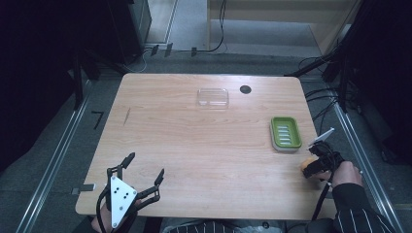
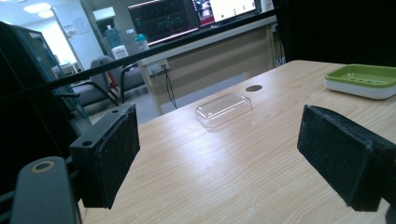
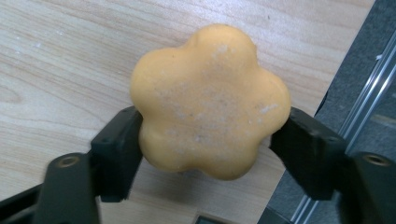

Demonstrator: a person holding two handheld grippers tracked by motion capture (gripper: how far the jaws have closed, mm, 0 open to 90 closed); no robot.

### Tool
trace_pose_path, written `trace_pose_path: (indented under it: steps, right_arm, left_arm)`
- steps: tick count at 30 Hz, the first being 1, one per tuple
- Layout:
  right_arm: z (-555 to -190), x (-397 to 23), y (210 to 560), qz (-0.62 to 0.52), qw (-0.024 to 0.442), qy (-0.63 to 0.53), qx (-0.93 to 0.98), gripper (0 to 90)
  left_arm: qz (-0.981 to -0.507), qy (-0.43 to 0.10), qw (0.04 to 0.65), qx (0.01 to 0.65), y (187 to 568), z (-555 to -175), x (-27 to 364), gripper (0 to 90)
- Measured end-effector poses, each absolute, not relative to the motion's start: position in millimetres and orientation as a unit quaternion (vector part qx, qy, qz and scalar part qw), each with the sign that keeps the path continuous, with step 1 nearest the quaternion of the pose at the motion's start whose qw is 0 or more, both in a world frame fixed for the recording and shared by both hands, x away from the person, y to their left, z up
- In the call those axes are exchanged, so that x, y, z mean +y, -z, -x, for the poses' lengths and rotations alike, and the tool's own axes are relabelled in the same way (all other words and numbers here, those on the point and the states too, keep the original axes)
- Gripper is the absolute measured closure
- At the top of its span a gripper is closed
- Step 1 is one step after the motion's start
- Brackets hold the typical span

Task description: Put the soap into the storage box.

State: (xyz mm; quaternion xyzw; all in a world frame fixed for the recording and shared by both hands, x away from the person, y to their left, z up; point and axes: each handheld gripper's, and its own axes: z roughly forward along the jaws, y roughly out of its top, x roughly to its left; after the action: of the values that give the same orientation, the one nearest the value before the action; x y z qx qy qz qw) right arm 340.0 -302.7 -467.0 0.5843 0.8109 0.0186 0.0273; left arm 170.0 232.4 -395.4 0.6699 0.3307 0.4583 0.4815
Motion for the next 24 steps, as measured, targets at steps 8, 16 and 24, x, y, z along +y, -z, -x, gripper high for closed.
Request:
trace_pose_path:
  steps: [8, 16, 24]
  right_arm:
    - [-339.3, -301.9, 468.0, -0.570, 0.034, -0.018, 0.820, 29.6]
    - [-338.8, -301.6, 469.3, -0.560, 0.042, -0.020, 0.827, 30.5]
    - [-336.2, -300.6, 469.9, -0.550, 0.047, -0.016, 0.834, 39.8]
  left_arm:
    - [-0.670, -0.458, 0.482, 0.331, 395.4, -169.9, 232.5, 13.0]
    - [-0.669, -0.458, 0.482, 0.331, 395.4, -169.9, 232.5, 13.0]
    - [-0.669, -0.458, 0.483, 0.331, 395.4, -170.0, 232.7, 13.0]
